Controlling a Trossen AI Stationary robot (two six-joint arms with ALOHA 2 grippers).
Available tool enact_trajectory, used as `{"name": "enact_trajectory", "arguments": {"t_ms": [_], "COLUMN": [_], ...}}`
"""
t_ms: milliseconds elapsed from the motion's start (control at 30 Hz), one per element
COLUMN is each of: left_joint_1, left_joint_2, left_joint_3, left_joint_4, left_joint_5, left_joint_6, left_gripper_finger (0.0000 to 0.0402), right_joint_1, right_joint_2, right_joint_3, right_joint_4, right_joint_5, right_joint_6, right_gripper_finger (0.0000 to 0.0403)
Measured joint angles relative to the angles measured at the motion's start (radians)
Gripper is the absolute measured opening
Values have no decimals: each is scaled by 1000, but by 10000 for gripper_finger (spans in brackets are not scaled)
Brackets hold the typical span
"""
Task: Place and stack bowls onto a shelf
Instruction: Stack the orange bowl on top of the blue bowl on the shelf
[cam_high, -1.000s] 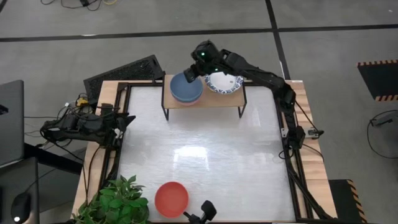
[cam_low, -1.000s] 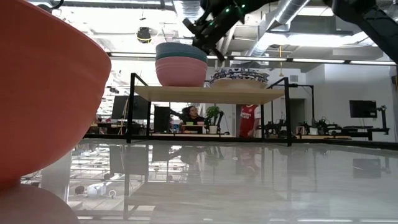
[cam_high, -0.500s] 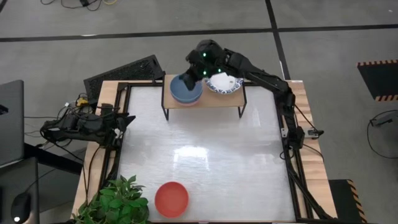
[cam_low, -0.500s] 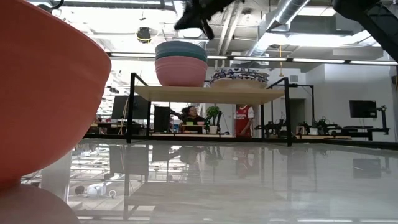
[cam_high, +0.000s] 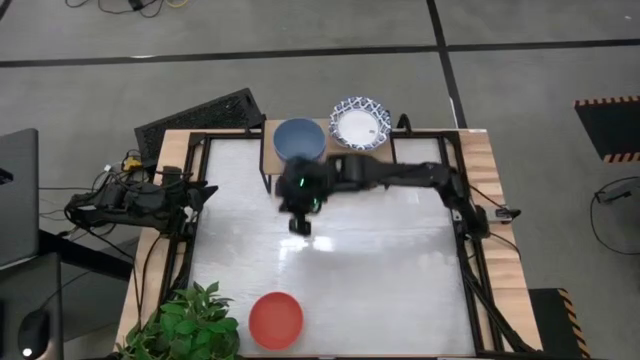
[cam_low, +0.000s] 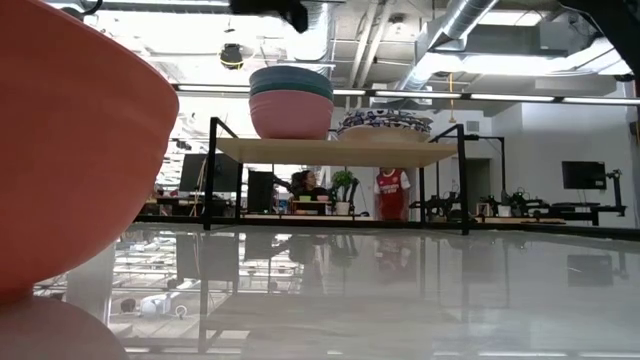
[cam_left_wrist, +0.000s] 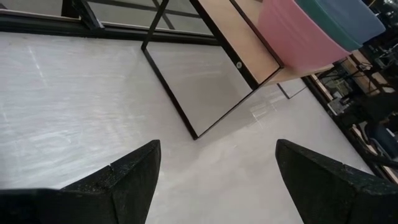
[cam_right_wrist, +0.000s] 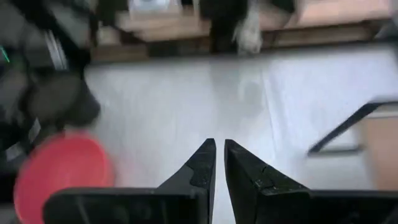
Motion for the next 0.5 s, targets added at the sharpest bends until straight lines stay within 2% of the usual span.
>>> {"name": "enact_trajectory", "arguments": {"t_ms": [167, 367, 500], "left_joint_1": [0, 0, 0], "left_joint_2": [0, 0, 0], "left_joint_3": [0, 0, 0], "left_joint_4": [0, 0, 0], "left_joint_5": [1, 0, 1], "left_joint_6": [3, 3, 1], "left_gripper_finger": [302, 302, 302], "right_joint_1": [72, 152, 200], "right_joint_2": [47, 132, 193], "right_joint_3": [-41, -45, -42], "right_joint_4": [-6, -28, 30], "right_joint_5": [2, -39, -51], "right_joint_6": [0, 14, 105], "right_gripper_finger": [89, 188, 247]}}
